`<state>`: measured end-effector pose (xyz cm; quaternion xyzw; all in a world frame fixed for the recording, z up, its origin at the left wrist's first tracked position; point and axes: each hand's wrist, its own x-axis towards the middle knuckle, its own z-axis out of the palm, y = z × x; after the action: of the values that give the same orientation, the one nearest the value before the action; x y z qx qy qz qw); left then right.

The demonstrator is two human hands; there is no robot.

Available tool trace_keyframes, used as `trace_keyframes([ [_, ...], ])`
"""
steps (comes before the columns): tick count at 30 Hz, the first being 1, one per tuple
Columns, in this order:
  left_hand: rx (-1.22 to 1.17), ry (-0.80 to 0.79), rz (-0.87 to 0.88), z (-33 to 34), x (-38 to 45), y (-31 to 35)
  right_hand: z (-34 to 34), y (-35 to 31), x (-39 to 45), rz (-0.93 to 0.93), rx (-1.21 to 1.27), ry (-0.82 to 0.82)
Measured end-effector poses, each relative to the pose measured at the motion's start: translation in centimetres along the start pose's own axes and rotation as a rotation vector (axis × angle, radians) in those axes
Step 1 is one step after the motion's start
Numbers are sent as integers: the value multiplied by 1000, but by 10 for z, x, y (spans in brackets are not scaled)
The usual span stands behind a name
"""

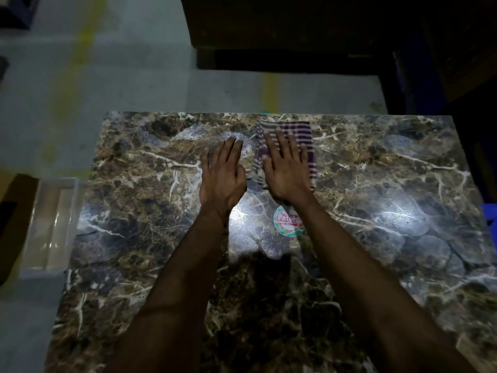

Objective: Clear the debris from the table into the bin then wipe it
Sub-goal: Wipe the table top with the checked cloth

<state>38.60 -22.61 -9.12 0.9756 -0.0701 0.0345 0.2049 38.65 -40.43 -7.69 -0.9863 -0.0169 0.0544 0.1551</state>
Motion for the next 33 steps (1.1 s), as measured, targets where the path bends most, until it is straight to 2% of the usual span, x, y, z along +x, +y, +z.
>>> trace_keyframes([
  [6, -21, 16, 3, -1, 0, 2, 7, 11, -49, -255, -72, -40],
  [8, -19, 17, 10, -1, -1, 2, 2, 28, -54, -225, -71, -21],
  [10, -16, 20, 11, -1, -1, 1, -3, 36, -42, -112, -61, 13],
  [14, -3, 19, 12, 2, 0, -1, -9, 15, 5, 27, -2, 16],
  [18, -13, 26, 11, 2, 2, -1, 3, -12, 5, -98, -32, -19],
  [22, -2, 13, 17, 1, 1, -2, 5, 13, -32, -259, -83, -54],
  [27, -15, 12, 16, 3, 1, -2, -13, 43, -17, -68, -67, 5],
  [30, -8, 18, 14, 4, 0, -3, -16, 21, 16, 16, -18, 15],
  [33, 6, 13, 16, 4, 0, -2, -7, -6, 27, -18, -27, 10],
])
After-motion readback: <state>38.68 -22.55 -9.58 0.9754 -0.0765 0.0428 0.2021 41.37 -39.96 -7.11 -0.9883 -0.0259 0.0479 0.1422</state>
